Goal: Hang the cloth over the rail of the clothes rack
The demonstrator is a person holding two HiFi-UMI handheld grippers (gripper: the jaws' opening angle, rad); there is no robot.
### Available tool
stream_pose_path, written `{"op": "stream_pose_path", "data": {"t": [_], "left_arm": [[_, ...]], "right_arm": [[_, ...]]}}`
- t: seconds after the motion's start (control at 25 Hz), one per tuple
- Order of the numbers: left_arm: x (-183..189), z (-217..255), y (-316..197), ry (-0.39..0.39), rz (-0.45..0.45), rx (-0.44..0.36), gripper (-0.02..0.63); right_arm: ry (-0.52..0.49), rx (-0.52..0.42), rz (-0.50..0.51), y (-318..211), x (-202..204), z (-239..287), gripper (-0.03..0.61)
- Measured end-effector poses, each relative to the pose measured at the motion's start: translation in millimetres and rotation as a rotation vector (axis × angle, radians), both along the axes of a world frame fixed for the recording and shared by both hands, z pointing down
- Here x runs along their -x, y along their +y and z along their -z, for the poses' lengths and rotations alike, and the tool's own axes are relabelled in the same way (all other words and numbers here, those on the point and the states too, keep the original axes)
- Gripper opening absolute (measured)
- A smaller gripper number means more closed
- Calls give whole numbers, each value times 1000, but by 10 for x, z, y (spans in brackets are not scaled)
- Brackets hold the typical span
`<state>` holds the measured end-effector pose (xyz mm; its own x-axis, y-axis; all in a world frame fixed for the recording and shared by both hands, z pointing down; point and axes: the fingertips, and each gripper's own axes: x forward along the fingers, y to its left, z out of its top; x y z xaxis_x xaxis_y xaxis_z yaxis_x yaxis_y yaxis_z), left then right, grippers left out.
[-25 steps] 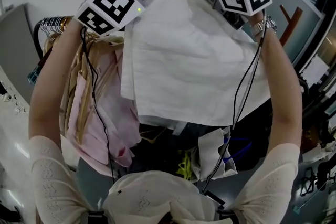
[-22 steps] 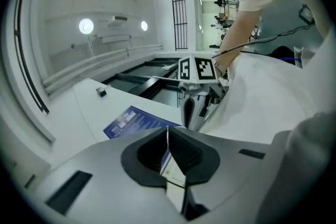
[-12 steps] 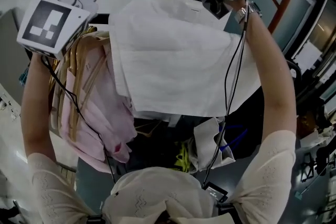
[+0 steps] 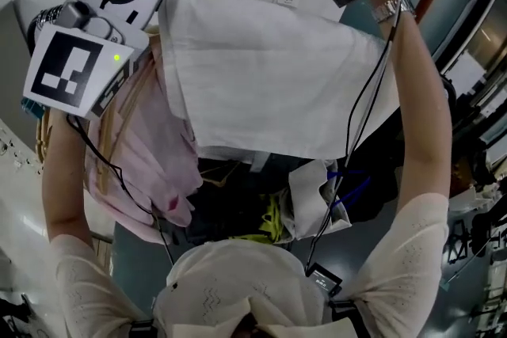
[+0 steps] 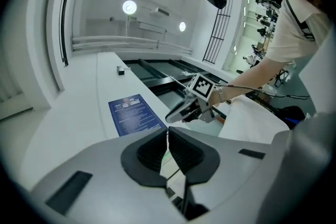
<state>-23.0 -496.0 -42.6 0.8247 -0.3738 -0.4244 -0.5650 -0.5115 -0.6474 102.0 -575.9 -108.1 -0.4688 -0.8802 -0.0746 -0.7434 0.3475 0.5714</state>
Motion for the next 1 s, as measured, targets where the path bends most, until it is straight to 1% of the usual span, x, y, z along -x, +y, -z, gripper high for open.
{"op": "stream_pose_path", "data": {"t": [0.12,0.24,0.32,0.48,0.56,0.6,0.68,0.72,0.8,0.88,1.0], "left_arm": [[-56,-19,-67,-1,60,64,15],[-138,-88,-9,-4,100,96,15],[-155,-169,55,15,116,115,15],[-137,-292,184,86,115,127,15],[-139,-342,264,132,98,149,15],[-153,-384,332,155,79,166,14],[-270,-497,542,196,6,199,14],[-353,-579,655,206,-31,215,14],[-501,-788,835,217,-78,239,12],[-638,-1038,959,232,-101,268,12],[-855,-1516,1023,222,-114,357,12]], "right_arm": [[-38,-30,-1,382,-27,104,64],[-70,-24,8,820,-117,51,64],[-75,-41,-13,1126,-223,-70,64],[-41,-131,-69,1699,-450,-338,64],[-76,-139,-71,1924,-471,-469,63],[-101,-138,-67,2036,-491,-550,51],[-154,-136,-69,2298,-586,-768,18],[-178,-132,-70,2405,-631,-903,18],[-224,-107,-70,2493,-679,-1219,18],[-302,-65,-57,2491,-698,-1579,18],[-402,-18,-73,2440,-717,-2077,18]]}}
